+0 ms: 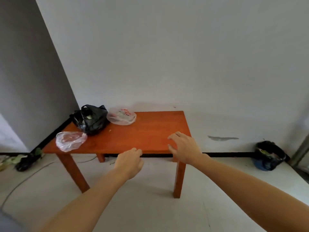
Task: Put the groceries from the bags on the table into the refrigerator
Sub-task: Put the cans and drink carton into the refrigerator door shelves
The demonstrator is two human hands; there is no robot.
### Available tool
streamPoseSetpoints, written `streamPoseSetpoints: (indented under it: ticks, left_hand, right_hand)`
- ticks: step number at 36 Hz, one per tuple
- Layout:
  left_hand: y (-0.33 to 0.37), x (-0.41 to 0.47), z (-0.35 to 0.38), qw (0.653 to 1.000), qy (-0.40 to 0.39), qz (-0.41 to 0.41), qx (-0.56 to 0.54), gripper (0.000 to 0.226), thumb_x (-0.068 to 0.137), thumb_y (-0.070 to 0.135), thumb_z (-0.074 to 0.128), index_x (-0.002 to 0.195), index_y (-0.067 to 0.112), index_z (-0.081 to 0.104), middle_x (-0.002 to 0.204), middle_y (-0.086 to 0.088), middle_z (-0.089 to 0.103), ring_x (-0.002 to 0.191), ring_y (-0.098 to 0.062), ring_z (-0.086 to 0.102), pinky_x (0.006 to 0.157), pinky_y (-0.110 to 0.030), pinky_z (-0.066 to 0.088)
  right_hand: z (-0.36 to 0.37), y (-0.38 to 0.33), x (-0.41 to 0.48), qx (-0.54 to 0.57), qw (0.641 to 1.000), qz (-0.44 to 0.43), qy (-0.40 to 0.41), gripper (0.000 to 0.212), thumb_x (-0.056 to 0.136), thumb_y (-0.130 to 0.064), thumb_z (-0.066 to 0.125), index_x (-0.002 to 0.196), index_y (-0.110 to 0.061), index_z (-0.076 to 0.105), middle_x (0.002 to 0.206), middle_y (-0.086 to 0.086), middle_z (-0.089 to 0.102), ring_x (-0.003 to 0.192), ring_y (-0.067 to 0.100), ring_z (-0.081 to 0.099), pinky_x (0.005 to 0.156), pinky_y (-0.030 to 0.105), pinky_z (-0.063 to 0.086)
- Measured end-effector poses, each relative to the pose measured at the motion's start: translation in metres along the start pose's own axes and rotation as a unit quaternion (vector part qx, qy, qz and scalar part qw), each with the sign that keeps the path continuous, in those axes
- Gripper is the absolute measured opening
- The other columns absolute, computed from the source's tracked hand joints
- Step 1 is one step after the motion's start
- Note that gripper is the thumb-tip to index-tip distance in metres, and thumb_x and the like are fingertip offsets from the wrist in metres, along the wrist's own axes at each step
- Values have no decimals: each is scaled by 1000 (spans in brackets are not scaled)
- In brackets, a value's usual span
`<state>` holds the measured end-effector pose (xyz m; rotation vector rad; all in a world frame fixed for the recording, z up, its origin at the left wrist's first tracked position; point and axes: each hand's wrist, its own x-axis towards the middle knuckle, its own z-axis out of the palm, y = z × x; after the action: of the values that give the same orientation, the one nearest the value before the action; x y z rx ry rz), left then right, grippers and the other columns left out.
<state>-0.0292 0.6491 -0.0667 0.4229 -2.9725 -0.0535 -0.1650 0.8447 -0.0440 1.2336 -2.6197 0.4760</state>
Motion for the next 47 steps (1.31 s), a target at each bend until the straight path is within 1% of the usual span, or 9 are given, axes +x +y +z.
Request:
streamPoseSetpoints:
  ticks: [3,8,12,19,25,36,40,44,47]
  left_hand:
    - [-34,22,17,1000,-12,-20,4,23,96,32,41,109,20,57,103,3,57,89,-21,60,72,-37,49]
    - [-87,76,35,998,-30,-53,2,25,94,31,43,110,19,58,105,0,58,93,-25,61,74,-39,49]
    - [-128,119,39,997,-44,-64,-4,24,95,33,44,110,20,58,106,1,57,95,-22,59,79,-40,51]
    - [-199,175,49,995,-25,-94,-29,24,97,33,42,111,22,58,104,5,56,92,-17,59,74,-33,49]
    - [-271,234,72,994,-24,-100,-34,24,98,32,44,115,22,57,108,5,57,94,-16,59,75,-30,47]
    - [-399,378,90,999,-30,-21,-4,27,98,33,40,114,19,57,112,1,57,104,-20,56,85,-37,47]
    - [-419,435,98,999,-34,15,-6,25,96,28,42,111,15,58,113,-2,57,103,-22,55,84,-37,46]
    - [-427,489,118,996,-37,73,-29,28,94,26,43,116,16,59,117,-1,59,104,-21,57,85,-36,48]
    - [-429,531,134,992,-50,108,-32,29,94,23,43,118,13,57,119,-3,56,108,-23,54,82,-35,46]
  right_hand:
    - [30,-4,45,1,1000,-12,-24,35,98,-43,45,128,-27,54,122,-8,55,99,13,59,70,25,43]
    - [80,-2,126,19,998,-9,-56,34,97,-44,45,127,-30,54,124,-8,55,103,16,60,80,32,48]
    - [110,0,194,35,996,-4,-86,34,97,-45,47,127,-29,54,122,-8,55,99,14,60,82,32,52]
    - [157,-10,294,25,992,-21,-120,33,96,-45,49,125,-29,55,121,-8,57,103,14,61,84,31,51]
    - [211,-27,377,31,992,-27,-119,32,95,-45,50,122,-29,57,117,-9,59,99,12,62,83,33,53]
    - [281,-42,512,-8,991,39,-124,31,97,-43,50,124,-28,56,117,-9,60,88,8,61,71,22,52]
    - [303,-32,542,0,991,63,-122,31,97,-42,52,124,-29,58,119,-10,60,92,9,62,75,24,54]
    - [328,-11,568,-8,986,94,-136,30,96,-44,52,122,-31,57,117,-10,60,90,10,62,76,29,56]
    - [345,5,592,6,983,110,-146,29,97,-43,52,122,-29,57,114,-10,60,89,10,60,76,27,55]
